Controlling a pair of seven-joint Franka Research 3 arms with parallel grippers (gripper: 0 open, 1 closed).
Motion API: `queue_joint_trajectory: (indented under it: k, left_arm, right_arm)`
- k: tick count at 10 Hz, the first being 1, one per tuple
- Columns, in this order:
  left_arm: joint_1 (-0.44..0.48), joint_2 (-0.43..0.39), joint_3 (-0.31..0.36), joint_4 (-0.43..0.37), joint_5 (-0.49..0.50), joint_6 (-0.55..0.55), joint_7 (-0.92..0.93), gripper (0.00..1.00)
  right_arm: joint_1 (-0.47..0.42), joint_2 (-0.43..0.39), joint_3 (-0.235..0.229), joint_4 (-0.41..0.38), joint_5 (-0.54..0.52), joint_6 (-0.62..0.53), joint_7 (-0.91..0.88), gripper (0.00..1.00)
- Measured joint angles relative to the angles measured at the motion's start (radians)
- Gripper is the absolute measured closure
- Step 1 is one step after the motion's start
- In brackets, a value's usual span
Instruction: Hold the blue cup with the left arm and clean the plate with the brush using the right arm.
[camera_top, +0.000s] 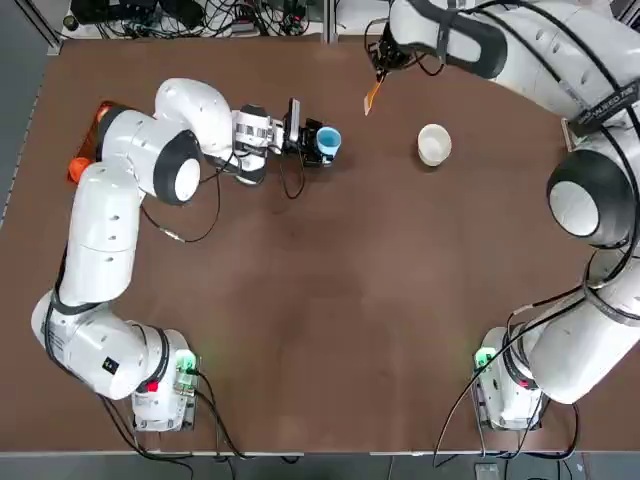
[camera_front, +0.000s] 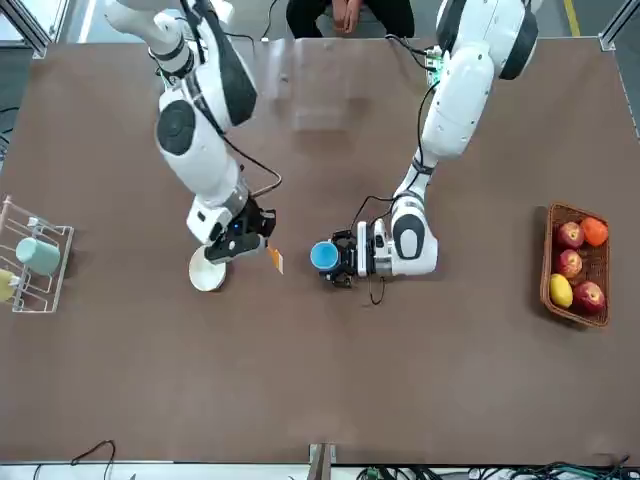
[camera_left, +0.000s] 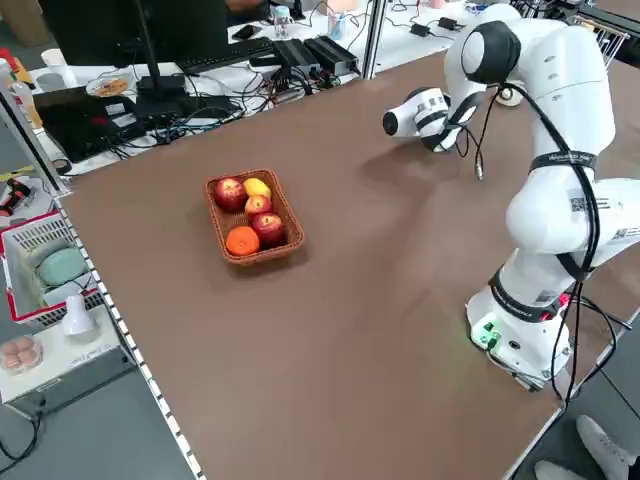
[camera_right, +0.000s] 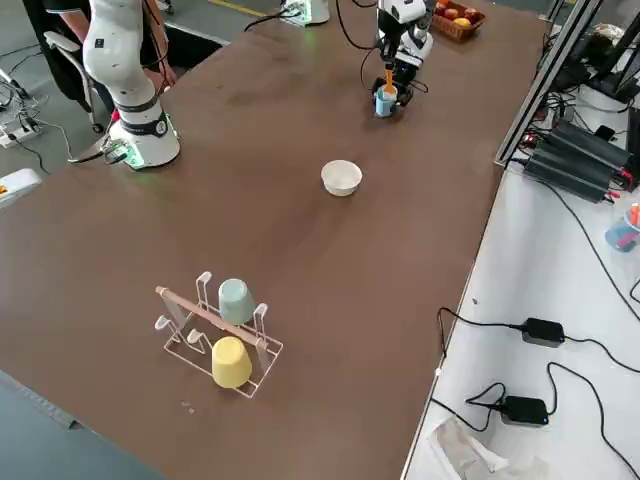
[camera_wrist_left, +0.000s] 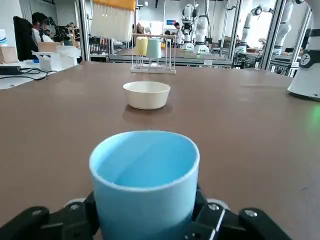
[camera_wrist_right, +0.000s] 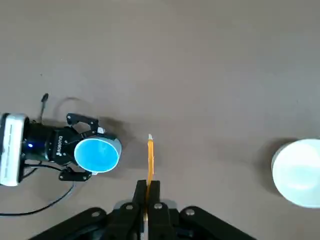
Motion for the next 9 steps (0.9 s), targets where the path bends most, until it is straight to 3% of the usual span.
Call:
queue_joint_trajectory:
  k: [4, 9]
  left_arm:
    - [0.002, 0.000, 0.001, -0.015, -0.008, -0.010, 0.026, 0.34]
    - [-0.001, 0.001, -0.002, -0.022, -0.022, -0.031, 0.047, 0.34]
  right_arm:
    - [-0.139, -0.025, -0.003, -0.033, 0.100, -0.036, 0.009, 0.96]
    - [-0.344, -0.105, -0.002, -0.191, 0.292, -0.047, -0.314, 0.96]
